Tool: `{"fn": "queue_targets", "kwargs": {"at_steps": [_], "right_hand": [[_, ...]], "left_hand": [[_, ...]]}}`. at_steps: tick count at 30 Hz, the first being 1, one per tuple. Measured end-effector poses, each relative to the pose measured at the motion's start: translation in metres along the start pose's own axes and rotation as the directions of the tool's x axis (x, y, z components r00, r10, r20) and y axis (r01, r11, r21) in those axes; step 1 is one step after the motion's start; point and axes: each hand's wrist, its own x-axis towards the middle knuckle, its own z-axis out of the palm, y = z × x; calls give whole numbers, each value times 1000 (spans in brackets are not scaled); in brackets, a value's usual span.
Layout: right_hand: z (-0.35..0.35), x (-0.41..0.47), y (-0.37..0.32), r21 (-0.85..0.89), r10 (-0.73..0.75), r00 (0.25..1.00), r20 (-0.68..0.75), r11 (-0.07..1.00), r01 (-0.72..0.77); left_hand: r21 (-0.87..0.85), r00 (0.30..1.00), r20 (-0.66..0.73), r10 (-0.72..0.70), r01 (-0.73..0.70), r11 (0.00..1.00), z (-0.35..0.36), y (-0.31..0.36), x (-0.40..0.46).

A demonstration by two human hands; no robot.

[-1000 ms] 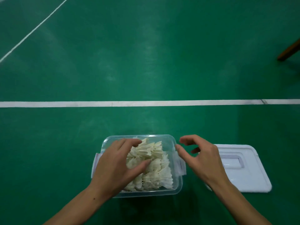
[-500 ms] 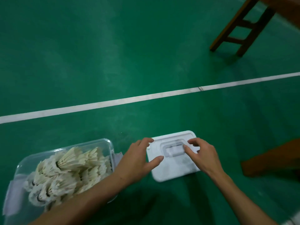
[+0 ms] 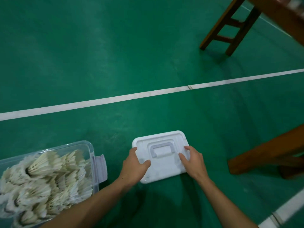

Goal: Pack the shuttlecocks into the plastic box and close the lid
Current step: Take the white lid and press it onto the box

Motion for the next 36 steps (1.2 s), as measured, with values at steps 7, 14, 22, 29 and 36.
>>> {"fn": "queue_targets", "kwargs": {"at_steps": [7,14,22,29,36], "right_hand": [[-52,-9,-53,161,-63,950,-306,980,117],[-53,-61,-168,317,-211,926,-312,896,311],[31,-149,-277,507,-306,943,-129,797,328],[62,-205,-301,421,-402,915,-13,828,370],[83,-225,-280,258,-404,914,40,888,381]], "left_hand": [[-18,956,-201,213,-220,975,-51,48,-33],[40,866,-432,251,-259,965,-165,23,-100],[3,713,-688,138,-187,982,-285,-63,-172],[-87,687,-726,27,-130,988,-309,-139,-213],[-75,706,-708,11,-91,993,-286,-171,-204]]}}
